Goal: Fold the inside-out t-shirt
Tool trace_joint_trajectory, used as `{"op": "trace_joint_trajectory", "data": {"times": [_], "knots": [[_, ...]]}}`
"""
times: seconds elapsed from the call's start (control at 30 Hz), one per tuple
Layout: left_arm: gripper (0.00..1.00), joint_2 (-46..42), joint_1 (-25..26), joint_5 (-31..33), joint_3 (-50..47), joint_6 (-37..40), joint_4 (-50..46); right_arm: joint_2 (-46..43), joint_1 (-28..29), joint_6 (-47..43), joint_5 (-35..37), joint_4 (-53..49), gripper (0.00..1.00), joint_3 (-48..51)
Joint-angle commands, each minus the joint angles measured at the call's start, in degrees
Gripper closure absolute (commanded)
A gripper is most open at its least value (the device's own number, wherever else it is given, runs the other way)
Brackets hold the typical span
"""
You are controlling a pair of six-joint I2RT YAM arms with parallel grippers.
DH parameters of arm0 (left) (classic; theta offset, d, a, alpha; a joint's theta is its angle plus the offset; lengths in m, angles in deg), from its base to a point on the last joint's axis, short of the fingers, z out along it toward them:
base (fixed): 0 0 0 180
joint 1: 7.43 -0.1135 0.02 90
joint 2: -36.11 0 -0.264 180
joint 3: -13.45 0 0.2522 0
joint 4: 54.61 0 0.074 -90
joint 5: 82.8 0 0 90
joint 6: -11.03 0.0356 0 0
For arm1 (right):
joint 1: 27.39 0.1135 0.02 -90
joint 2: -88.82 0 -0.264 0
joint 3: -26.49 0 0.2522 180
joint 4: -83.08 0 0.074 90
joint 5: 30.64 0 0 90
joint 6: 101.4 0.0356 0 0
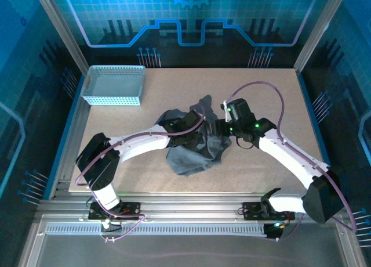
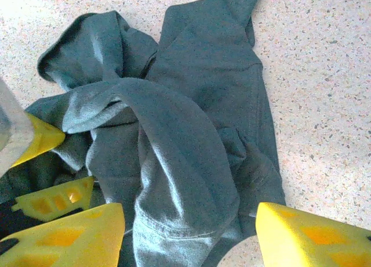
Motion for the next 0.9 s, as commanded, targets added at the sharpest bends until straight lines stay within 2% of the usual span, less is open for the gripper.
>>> {"op": "trace_joint_trajectory", "data": {"times": [0.0, 0.17, 0.37, 0.5, 0.63, 0.73, 0.87], "knots": [[0.53, 1.6, 0.2, 3.4, 1.9, -1.9, -3.2, -1.8, -0.6, 0.8, 0.9, 0.2, 0.37, 0.4], [0.61, 2.2, 0.2, 5.3, 1.7, -2.2, -3.4, -2.0, -0.7, 0.8, 0.4, 0.2, 0.36, 0.1], [0.86, -0.7, 0.3, 5.7, 0.1, -3.0, -2.0, -2.1, -0.2, 1.6, -1.4, 0.7, 0.37, 1.2], [1.0, -6.3, 0.2, 6.1, -3.1, -4.1, 0.3, -2.8, 3.4, 3.3, -1.5, 1.3, 0.38, 2.4], [1.0, -14.1, -0.1, 4.1, -8.0, -5.5, 4.5, -1.9, 9.4, 5.9, -1.1, 3.0, 0.44, 2.5], [1.0, -19.8, -2.0, -1.1, -11.8, -7.6, 7.9, 1.5, 12.6, 7.7, -2.3, 6.2, 0.51, 2.3], [1.0, -24.8, -5.5, -7.9, -15.5, -10.1, 11.0, 8.1, 15.1, 9.3, -1.5, 8.8, 0.53, 0.4]]}}
